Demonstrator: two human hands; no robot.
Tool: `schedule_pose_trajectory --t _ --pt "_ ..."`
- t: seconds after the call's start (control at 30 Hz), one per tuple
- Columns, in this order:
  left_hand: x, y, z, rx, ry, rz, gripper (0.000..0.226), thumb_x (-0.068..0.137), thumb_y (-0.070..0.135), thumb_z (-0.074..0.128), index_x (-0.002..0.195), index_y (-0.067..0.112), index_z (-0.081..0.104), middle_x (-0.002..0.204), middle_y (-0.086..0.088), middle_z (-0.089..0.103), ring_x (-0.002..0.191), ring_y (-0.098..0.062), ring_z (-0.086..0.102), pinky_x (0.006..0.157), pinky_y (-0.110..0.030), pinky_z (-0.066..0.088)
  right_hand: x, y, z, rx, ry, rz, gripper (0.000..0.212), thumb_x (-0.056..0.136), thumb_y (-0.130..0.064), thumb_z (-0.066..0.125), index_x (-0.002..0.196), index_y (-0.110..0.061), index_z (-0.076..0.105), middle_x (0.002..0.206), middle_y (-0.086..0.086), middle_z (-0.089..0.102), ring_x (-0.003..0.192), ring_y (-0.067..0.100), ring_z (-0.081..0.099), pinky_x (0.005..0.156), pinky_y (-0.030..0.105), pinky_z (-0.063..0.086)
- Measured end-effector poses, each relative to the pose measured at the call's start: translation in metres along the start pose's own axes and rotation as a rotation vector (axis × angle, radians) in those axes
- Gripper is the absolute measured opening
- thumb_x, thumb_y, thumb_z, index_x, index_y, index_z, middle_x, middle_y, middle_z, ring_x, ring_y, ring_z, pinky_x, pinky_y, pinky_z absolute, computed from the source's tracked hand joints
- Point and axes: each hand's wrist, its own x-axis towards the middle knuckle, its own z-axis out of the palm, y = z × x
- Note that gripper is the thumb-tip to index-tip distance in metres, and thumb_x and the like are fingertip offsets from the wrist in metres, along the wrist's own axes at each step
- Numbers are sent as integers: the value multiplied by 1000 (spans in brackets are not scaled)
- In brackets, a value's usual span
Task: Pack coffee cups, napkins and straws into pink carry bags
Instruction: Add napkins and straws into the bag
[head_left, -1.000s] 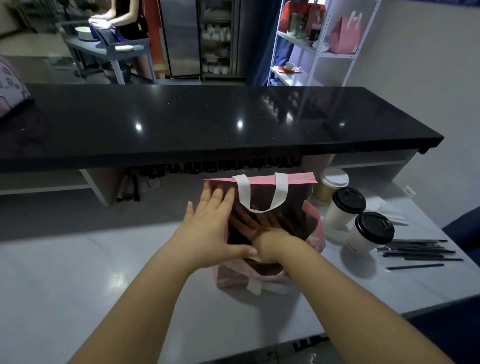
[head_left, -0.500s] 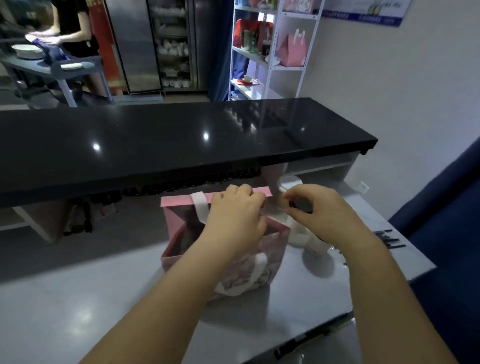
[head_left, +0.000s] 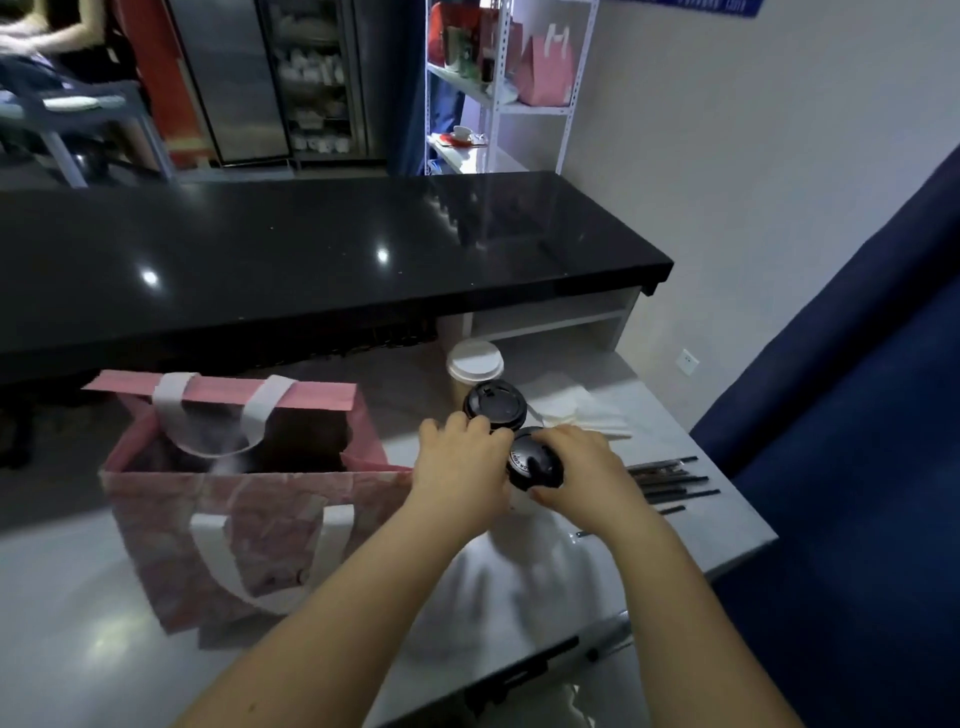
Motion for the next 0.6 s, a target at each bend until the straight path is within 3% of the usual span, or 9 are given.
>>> schedule_pose_trajectory --t 0.1,0.2,0.4,0.6 --pt "10 -1 7 1 15 -72 37 88 34 50 124 28 52 122 3 55 116 -25 45 92 -43 32 23 7 19 -71 -81 -8 84 73 -44 76 144 -27 34 147 2 32 132 30 30 105 40 36" --pt "13 -7 4 12 54 -134 37 89 38 48 125 30 52 124 6 55 118 -22 45 92 -42 31 36 4 31 -112 -107 -10 90 74 -43 75 147 -25 25 142 8 32 128 32 33 101 41 40" --pt "10 -18 -20 -28 167 -214 35 88 39 51 122 30 55 122 7 56 118 -21 45 93 -40 31 35 -3 9 -48 -60 -190 82 69 -38 76 138 -28 33 131 5 36 119 31 36 93 40 44" --pt "0 -45 -56 -96 266 -277 40 90 36 53 130 32 53 127 7 57 121 -20 47 99 -43 33 39 -51 -41 -2 -13 -409 90 69 -42 79 143 -34 28 141 -3 31 128 25 29 100 42 42"
